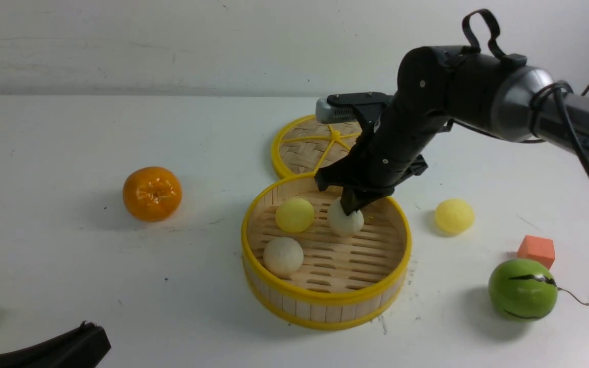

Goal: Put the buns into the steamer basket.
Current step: Use the right arm to put the steamed stuffed bun into the steamer, then use the right arm to grab a steamed stuffed bun

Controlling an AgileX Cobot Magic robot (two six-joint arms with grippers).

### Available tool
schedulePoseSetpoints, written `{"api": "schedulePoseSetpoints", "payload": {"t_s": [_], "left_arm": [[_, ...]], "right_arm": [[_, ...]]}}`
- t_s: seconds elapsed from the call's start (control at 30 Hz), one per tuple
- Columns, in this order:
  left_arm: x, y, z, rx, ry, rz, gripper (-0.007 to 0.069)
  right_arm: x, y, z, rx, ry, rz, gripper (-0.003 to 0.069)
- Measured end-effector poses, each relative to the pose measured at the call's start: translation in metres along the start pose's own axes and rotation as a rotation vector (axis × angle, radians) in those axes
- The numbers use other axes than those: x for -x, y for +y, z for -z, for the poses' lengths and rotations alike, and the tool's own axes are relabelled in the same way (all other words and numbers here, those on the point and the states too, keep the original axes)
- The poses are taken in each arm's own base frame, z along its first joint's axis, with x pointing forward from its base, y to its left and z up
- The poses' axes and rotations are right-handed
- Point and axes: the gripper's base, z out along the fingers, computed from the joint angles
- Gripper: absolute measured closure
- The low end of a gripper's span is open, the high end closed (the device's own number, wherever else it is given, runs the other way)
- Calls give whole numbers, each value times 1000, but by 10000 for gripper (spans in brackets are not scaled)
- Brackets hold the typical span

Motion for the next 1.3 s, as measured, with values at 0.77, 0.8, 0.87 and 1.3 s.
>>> {"api": "schedulePoseSetpoints", "payload": {"t_s": [0.77, 0.8, 0.87, 1.3], "left_arm": [[0, 0, 0, 0, 0, 1, 561], [0, 0, 0, 0, 0, 1, 560], [0, 0, 0, 0, 0, 1, 558], [0, 0, 0, 0, 0, 1, 550]], "right_arm": [[-7, -95, 64, -341, 67, -164, 295], [-9, -107, 58, -344, 88, -192, 308], [-12, -120, 50, -330, 101, -228, 321], [-11, -140, 24, -176, 69, -282, 333]]}}
